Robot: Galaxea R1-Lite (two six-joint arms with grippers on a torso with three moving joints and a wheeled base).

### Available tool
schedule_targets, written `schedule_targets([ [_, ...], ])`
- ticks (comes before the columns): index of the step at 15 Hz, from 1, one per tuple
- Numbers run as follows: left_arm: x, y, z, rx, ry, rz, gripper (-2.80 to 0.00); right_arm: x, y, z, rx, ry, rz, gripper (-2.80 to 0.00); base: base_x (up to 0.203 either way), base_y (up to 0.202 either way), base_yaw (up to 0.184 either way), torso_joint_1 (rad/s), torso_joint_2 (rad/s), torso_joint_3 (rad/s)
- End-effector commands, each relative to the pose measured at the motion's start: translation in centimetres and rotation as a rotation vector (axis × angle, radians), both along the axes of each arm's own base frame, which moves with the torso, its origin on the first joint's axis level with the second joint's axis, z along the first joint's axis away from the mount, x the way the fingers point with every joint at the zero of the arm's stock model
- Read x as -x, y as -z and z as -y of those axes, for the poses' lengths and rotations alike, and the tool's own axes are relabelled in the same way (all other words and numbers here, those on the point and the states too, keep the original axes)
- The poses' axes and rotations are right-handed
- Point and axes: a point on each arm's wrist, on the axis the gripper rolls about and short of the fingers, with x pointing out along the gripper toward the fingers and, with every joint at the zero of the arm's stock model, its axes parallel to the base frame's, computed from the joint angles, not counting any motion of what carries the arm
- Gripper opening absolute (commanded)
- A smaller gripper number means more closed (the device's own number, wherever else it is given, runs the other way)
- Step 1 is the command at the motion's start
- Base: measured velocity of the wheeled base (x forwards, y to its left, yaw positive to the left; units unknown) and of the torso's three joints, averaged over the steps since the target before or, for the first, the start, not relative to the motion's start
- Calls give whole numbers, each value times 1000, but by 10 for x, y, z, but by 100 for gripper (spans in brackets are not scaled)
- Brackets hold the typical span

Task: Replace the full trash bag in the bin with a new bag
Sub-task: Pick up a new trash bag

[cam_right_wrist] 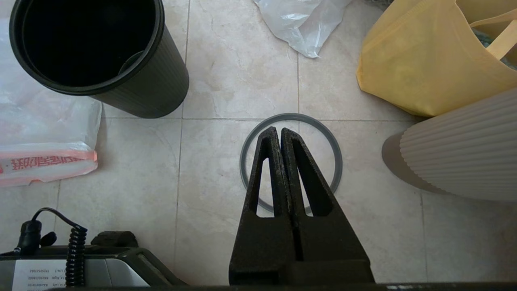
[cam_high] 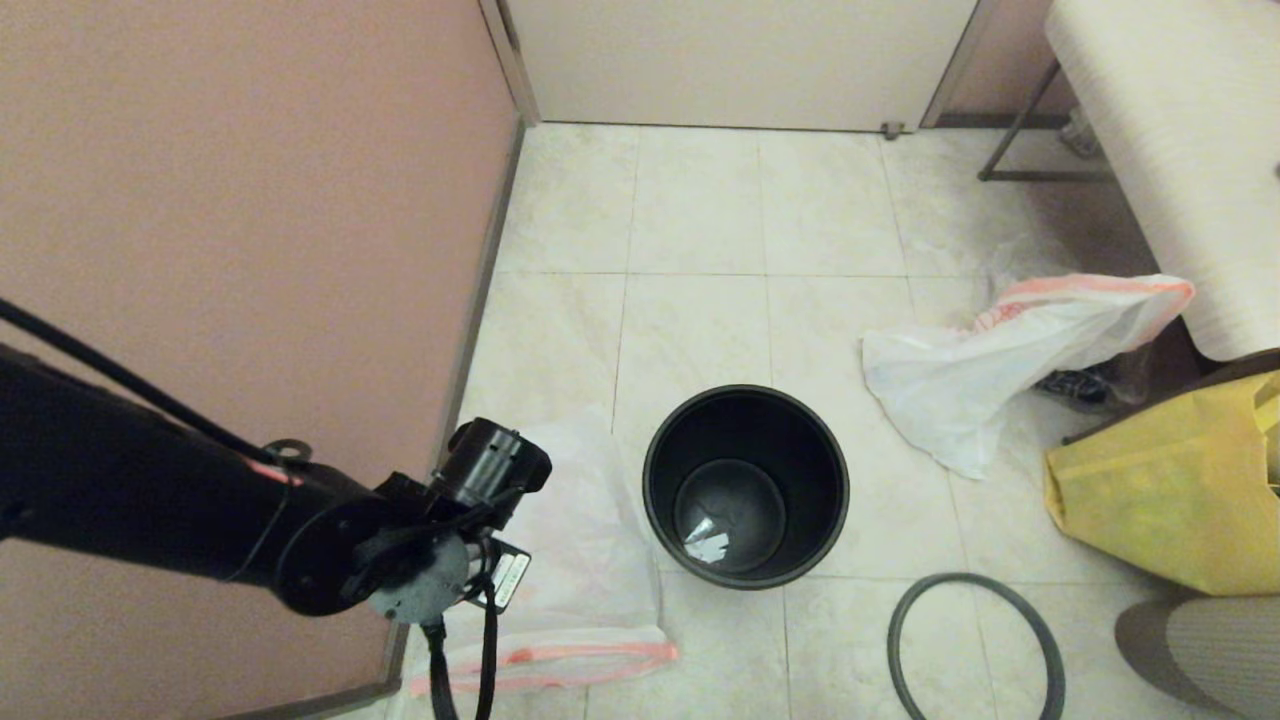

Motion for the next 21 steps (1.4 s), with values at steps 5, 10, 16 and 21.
schedule_targets([
  [5, -26, 82, 15, -103, -5, -170, 0, 0, 0, 0, 0, 0, -2, -280, 0, 0, 0, 0, 0, 0],
  [10, -28, 159, 41, -161, 69, -246, 0, 0, 0, 0, 0, 0, -2, -280, 0, 0, 0, 0, 0, 0],
  [16, -35, 169, 33, -228, 292, -333, 0, 0, 0, 0, 0, 0, -2, -280, 0, 0, 0, 0, 0, 0],
  [21, -74, 164, 44, -186, 384, -366, 0, 0, 0, 0, 0, 0, -2, -280, 0, 0, 0, 0, 0, 0],
])
